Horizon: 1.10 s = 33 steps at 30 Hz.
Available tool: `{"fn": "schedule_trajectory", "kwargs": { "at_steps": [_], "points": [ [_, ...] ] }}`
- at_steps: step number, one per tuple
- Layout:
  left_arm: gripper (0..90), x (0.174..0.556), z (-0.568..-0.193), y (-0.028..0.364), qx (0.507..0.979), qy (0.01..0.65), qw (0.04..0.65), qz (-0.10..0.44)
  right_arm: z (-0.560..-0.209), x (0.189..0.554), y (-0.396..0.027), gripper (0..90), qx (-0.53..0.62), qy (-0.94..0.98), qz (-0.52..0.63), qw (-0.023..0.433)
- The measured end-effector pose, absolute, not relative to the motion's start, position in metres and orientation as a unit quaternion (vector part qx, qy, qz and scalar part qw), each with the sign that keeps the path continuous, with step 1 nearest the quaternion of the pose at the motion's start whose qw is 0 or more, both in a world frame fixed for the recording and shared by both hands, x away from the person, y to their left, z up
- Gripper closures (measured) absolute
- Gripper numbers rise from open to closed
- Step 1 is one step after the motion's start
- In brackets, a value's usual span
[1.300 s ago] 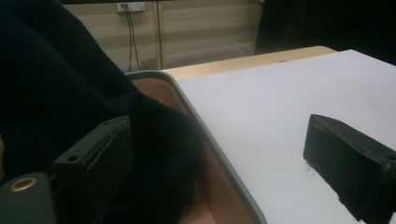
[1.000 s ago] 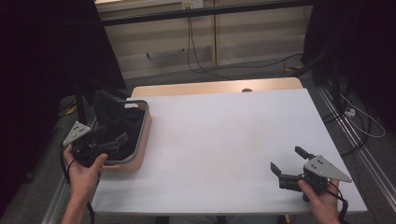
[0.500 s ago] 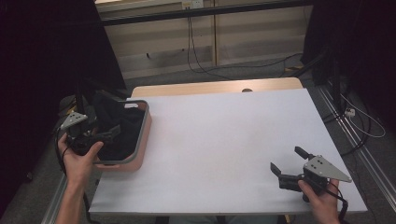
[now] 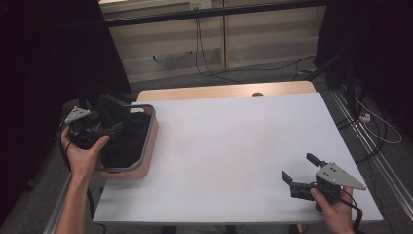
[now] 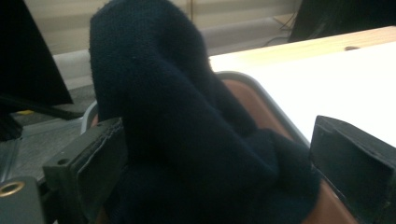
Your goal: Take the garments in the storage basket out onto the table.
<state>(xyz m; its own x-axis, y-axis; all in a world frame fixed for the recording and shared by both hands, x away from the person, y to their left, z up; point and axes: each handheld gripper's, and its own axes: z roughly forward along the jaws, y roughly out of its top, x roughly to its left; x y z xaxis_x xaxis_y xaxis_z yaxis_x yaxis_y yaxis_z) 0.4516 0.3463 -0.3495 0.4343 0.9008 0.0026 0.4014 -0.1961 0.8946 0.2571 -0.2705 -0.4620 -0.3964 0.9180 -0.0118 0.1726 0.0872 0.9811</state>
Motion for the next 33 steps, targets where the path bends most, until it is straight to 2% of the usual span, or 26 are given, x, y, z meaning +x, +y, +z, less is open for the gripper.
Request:
{"fn": "schedule_trajectory", "kwargs": {
  "at_steps": [8, 18, 30, 33],
  "points": [
    [6.8, 0.474, -0.363, 0.342, 0.739, 0.472, 0.404, 0.261, -0.462, 0.257, -0.270, 0.2, 0.417, 0.649, 0.531, 0.351],
    [0.3, 0.487, -0.369, 0.323, 0.762, 0.467, 0.385, 0.231, -0.462, 0.258, -0.270, 0.2, 0.417, 0.651, 0.529, 0.351],
    [0.0, 0.499, -0.384, 0.303, 0.800, 0.458, 0.346, 0.175, -0.463, 0.258, -0.270, 0.2, 0.416, 0.653, 0.528, 0.349],
    [0.0, 0.502, -0.389, 0.300, 0.804, 0.461, 0.333, 0.177, -0.463, 0.258, -0.270, 0.2, 0.416, 0.653, 0.528, 0.348]
  ]
}}
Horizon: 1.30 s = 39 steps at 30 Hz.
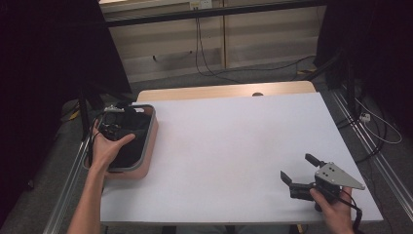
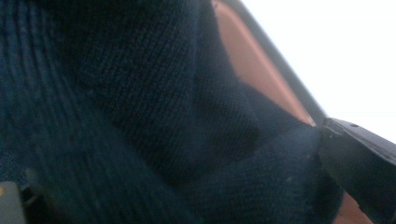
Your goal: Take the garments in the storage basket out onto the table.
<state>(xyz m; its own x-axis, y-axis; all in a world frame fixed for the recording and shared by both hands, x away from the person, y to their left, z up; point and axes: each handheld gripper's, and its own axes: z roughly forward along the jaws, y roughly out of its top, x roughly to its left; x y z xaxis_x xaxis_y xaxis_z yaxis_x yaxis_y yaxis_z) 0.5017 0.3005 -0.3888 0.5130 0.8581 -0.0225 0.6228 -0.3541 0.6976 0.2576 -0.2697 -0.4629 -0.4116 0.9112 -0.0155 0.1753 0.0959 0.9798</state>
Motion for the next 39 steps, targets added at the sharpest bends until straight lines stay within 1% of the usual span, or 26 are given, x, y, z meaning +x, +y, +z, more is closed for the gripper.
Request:
{"fn": "schedule_trajectory", "kwargs": {
  "at_steps": [6, 12, 14, 15, 16, 20, 24, 25, 29, 32, 33, 39],
  "points": [
    [0.0, 0.504, -0.392, 0.299, 0.810, 0.463, 0.311, 0.184, -0.463, 0.258, -0.270, 0.2, 0.416, 0.652, 0.528, 0.349],
    [0.0, 0.510, -0.399, 0.298, 0.813, 0.461, 0.280, 0.217, -0.463, 0.257, -0.270, 0.2, 0.416, 0.653, 0.529, 0.348],
    [0.6, 0.510, -0.399, 0.299, 0.806, 0.473, 0.280, 0.219, -0.463, 0.257, -0.270, 0.2, 0.417, 0.652, 0.530, 0.347],
    [1.7, 0.510, -0.397, 0.301, 0.806, 0.475, 0.278, 0.220, -0.463, 0.257, -0.270, 0.2, 0.416, 0.653, 0.530, 0.346],
    [4.8, 0.510, -0.395, 0.302, 0.803, 0.477, 0.278, 0.223, -0.463, 0.257, -0.271, 0.2, 0.416, 0.653, 0.531, 0.346],
    [6.3, 0.510, -0.393, 0.311, 0.798, 0.483, 0.288, 0.217, -0.463, 0.258, -0.271, 0.2, 0.415, 0.653, 0.531, 0.346],
    [7.4, 0.512, -0.396, 0.312, 0.796, 0.490, 0.261, 0.242, -0.463, 0.257, -0.270, 0.1, 0.415, 0.654, 0.530, 0.345],
    [4.2, 0.513, -0.399, 0.313, 0.795, 0.493, 0.266, 0.233, -0.463, 0.257, -0.270, 0.2, 0.415, 0.654, 0.530, 0.345],
    [4.0, 0.516, -0.403, 0.319, 0.788, 0.511, 0.272, 0.209, -0.463, 0.258, -0.270, 0.1, 0.415, 0.655, 0.531, 0.342],
    [3.3, 0.519, -0.409, 0.322, 0.799, 0.512, 0.260, 0.178, -0.463, 0.257, -0.270, 0.1, 0.413, 0.656, 0.532, 0.342],
    [0.6, 0.519, -0.411, 0.321, 0.807, 0.507, 0.255, 0.166, -0.463, 0.257, -0.269, 0.1, 0.412, 0.656, 0.531, 0.342],
    [0.1, 0.518, -0.417, 0.326, 0.809, 0.495, 0.273, 0.161, -0.464, 0.258, -0.269, 0.1, 0.412, 0.656, 0.531, 0.342]
  ]
}}
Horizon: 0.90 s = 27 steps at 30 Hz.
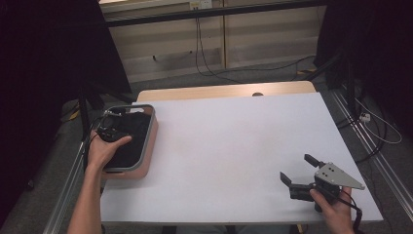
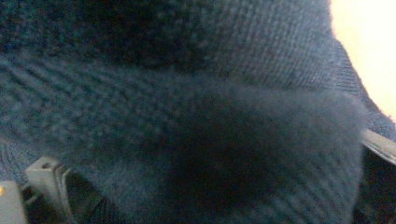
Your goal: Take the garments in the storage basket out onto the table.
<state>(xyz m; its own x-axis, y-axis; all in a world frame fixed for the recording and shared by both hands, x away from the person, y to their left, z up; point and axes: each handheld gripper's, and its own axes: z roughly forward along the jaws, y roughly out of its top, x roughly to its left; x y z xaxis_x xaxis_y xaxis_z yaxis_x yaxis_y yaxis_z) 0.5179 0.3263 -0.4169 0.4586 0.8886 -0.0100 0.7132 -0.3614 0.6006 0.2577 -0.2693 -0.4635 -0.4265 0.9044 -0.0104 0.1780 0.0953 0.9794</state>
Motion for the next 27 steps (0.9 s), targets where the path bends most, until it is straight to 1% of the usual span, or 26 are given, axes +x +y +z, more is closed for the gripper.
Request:
{"fn": "schedule_trajectory", "kwargs": {
  "at_steps": [3, 7, 8, 14, 17, 18, 20, 21, 23, 25, 26, 27],
  "points": [
    [0.1, 0.516, -0.419, 0.327, 0.812, 0.487, 0.277, 0.166, -0.464, 0.258, -0.269, 0.1, 0.420, 0.657, 0.523, 0.344],
    [0.1, 0.517, -0.418, 0.323, 0.822, 0.477, 0.264, 0.163, -0.464, 0.260, -0.269, 0.1, 0.423, 0.655, 0.521, 0.346],
    [0.1, 0.518, -0.417, 0.324, 0.827, 0.473, 0.263, 0.153, -0.464, 0.260, -0.269, 0.1, 0.424, 0.655, 0.521, 0.345],
    [0.0, 0.515, -0.419, 0.322, 0.828, 0.464, 0.265, 0.169, -0.464, 0.260, -0.269, 0.1, 0.422, 0.655, 0.522, 0.345],
    [0.1, 0.516, -0.418, 0.317, 0.831, 0.469, 0.245, 0.173, -0.464, 0.260, -0.269, 0.1, 0.422, 0.656, 0.522, 0.345],
    [0.8, 0.515, -0.416, 0.313, 0.836, 0.470, 0.225, 0.170, -0.464, 0.259, -0.269, 0.1, 0.421, 0.656, 0.523, 0.345],
    [7.9, 0.513, -0.412, 0.309, 0.842, 0.466, 0.215, 0.165, -0.464, 0.259, -0.269, 0.1, 0.420, 0.658, 0.523, 0.343],
    [14.0, 0.512, -0.412, 0.309, 0.842, 0.466, 0.216, 0.166, -0.464, 0.259, -0.269, 0.1, 0.419, 0.659, 0.522, 0.343],
    [20.6, 0.510, -0.411, 0.310, 0.842, 0.465, 0.220, 0.165, -0.464, 0.259, -0.269, 0.1, 0.420, 0.659, 0.522, 0.342],
    [32.4, 0.508, -0.410, 0.310, 0.841, 0.464, 0.217, 0.175, -0.465, 0.259, -0.269, 0.1, 0.420, 0.659, 0.521, 0.343],
    [34.2, 0.508, -0.410, 0.310, 0.838, 0.468, 0.217, 0.177, -0.465, 0.260, -0.269, 0.1, 0.421, 0.659, 0.520, 0.343],
    [38.2, 0.507, -0.410, 0.310, 0.837, 0.469, 0.211, 0.190, -0.465, 0.260, -0.268, 0.2, 0.421, 0.659, 0.520, 0.344]
  ]
}}
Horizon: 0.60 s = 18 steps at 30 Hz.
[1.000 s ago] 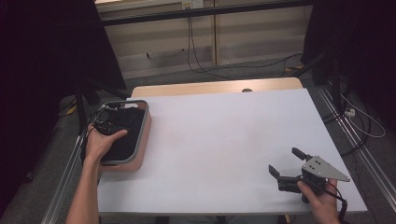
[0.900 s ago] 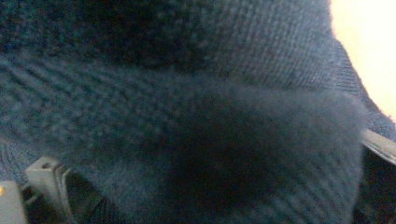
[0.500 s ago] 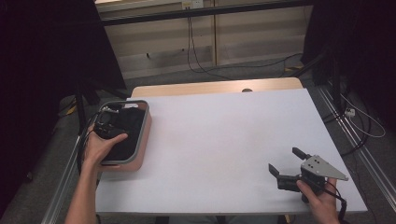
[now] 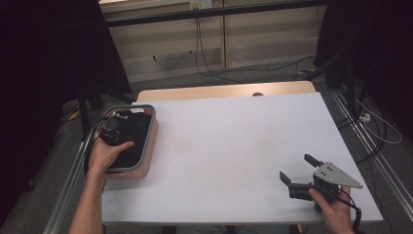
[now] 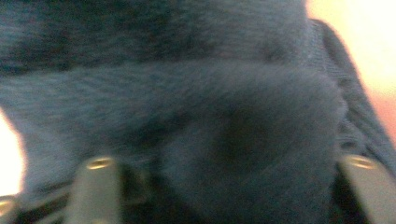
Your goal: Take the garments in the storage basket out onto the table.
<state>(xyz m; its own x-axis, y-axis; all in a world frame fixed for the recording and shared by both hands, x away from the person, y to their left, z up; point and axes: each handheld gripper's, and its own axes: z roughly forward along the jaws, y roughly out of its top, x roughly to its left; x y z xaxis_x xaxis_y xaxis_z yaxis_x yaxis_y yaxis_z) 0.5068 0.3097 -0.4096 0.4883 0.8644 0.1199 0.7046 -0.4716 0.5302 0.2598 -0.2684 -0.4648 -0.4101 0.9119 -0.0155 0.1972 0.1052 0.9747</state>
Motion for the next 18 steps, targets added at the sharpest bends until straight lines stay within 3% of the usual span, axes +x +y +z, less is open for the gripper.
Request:
{"fn": "schedule_trajectory", "kwargs": {
  "at_steps": [1, 4, 18],
  "points": [
    [45.5, 0.506, -0.410, 0.309, 0.836, 0.466, 0.204, 0.204, -0.465, 0.260, -0.268, 0.1, 0.419, 0.660, 0.520, 0.343],
    [55.5, 0.507, -0.408, 0.309, 0.835, 0.471, 0.196, 0.206, -0.465, 0.259, -0.268, 0.1, 0.419, 0.659, 0.521, 0.343],
    [68.6, 0.501, -0.394, 0.329, 0.791, 0.509, 0.284, 0.186, -0.465, 0.260, -0.268, 0.1, 0.421, 0.660, 0.521, 0.339]
  ]
}}
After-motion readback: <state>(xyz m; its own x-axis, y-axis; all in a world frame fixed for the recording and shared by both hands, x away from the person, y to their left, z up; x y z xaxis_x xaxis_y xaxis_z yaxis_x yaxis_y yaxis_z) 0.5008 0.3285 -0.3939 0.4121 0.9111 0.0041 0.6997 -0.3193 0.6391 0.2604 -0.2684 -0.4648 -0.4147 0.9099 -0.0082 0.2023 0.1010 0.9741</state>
